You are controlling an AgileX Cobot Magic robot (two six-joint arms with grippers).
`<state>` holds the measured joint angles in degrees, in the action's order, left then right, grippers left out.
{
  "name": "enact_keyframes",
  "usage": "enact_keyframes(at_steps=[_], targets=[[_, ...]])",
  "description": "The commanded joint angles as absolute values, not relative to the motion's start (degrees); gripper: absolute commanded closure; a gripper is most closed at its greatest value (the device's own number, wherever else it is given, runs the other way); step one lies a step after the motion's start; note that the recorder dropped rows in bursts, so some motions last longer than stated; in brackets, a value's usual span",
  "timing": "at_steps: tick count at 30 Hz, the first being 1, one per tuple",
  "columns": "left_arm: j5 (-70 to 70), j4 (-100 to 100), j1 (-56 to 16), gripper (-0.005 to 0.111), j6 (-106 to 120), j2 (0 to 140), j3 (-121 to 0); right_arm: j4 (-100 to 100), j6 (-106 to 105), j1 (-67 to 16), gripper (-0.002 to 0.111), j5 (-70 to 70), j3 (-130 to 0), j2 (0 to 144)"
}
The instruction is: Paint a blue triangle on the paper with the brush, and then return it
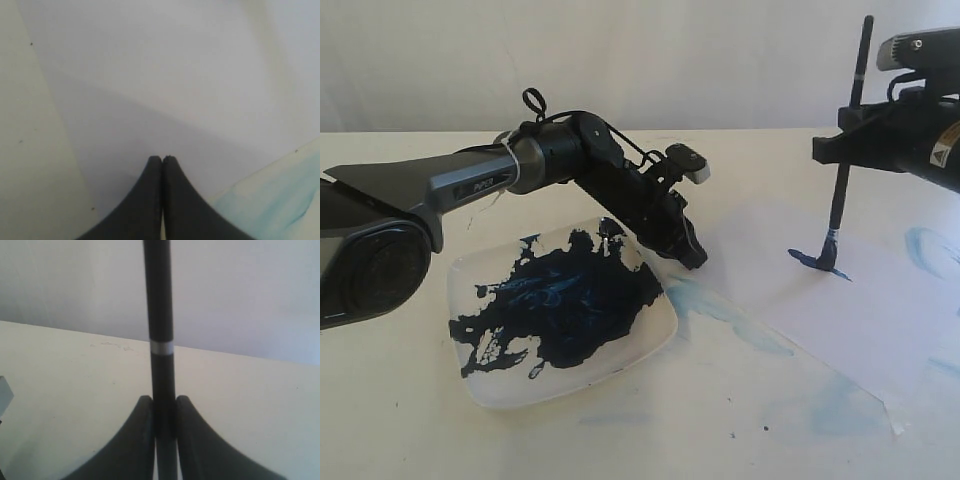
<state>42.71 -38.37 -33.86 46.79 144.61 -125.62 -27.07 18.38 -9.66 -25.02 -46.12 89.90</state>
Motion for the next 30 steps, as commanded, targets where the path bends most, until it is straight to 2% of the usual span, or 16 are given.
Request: enact_keyframes(at_steps=[1,20,30], targets=[[44.6,-38.5,-33.8,0.107,46.5,144.5,-125.8,-26.5,15.3,-9.1,0.108,-22.2,-46.2,88.6],[44.7,-38.5,-33.8,0.107,46.5,144.5,-125.8,-26.3,13.1,-9.0,0.108,-14.7,-46.2,85.4],[44.8,-38.5,-33.8,0.107,46.5,144.5,-125.8,-26.6,13.3,-9.0,0.108,-16.2,-46.2,80.8]])
